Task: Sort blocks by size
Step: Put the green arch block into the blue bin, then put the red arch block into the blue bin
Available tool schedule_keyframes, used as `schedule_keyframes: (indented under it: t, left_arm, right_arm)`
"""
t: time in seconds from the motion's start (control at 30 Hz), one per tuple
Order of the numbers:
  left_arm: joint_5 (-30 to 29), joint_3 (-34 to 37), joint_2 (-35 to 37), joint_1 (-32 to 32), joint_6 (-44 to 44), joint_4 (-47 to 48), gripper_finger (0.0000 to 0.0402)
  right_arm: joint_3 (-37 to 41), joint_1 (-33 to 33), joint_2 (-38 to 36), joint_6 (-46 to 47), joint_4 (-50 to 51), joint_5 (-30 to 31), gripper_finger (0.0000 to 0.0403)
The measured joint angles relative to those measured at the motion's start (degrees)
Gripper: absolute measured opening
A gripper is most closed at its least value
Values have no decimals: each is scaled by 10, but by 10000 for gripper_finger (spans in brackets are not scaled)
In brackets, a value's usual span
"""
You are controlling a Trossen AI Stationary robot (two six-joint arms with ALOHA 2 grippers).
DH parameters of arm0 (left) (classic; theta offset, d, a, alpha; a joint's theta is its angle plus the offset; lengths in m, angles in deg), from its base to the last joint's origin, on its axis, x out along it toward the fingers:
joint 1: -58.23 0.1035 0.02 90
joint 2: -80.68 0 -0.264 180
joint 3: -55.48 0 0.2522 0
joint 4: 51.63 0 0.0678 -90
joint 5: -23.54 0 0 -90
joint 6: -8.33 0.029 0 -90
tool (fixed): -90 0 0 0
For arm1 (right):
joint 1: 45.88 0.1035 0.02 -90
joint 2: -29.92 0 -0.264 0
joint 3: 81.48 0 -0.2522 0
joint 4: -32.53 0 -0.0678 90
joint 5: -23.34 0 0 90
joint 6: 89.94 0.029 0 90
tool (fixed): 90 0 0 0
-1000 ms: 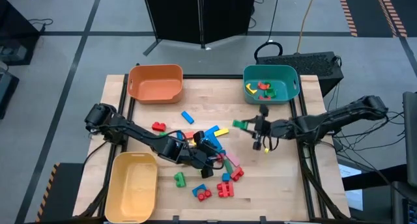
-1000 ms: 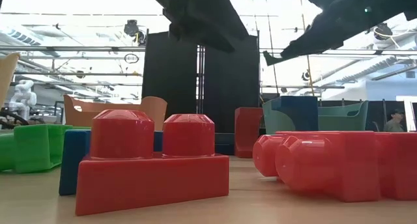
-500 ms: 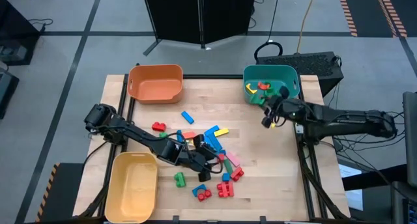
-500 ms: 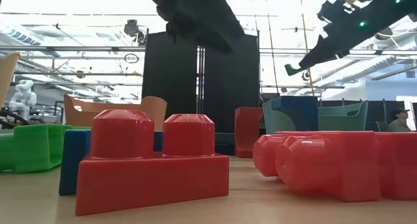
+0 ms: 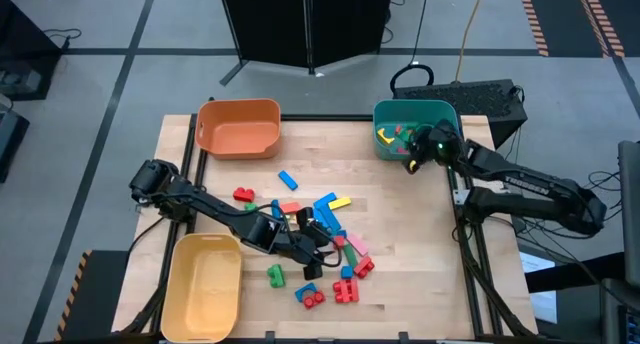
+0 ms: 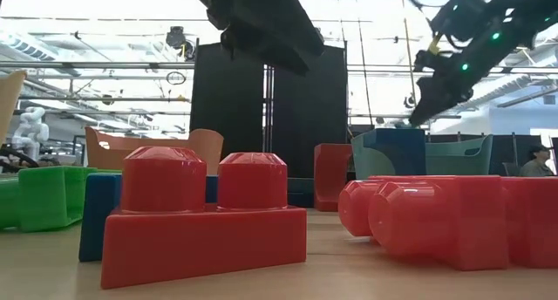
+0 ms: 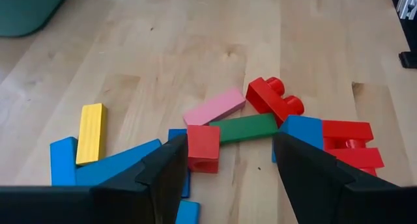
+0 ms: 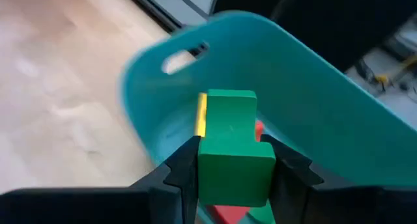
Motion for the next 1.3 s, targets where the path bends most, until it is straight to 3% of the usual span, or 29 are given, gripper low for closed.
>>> schedule_keyframes:
  t: [0.37, 0.67, 1.2, 1.3]
  left_arm:
    - [0, 0, 0, 1, -3, 11, 226]
    - [0, 0, 0, 1, -4, 9, 226]
    - [2, 0, -50, 7, -14, 2, 226]
    - [2, 0, -50, 7, 0, 1, 226]
  right_arm:
    - [0, -123, 127, -6, -75, -97, 123]
    - [0, -154, 215, -33, -119, -100, 137]
    - [0, -163, 237, -29, -173, -100, 195]
    - [0, -163, 230, -21, -183, -129, 196]
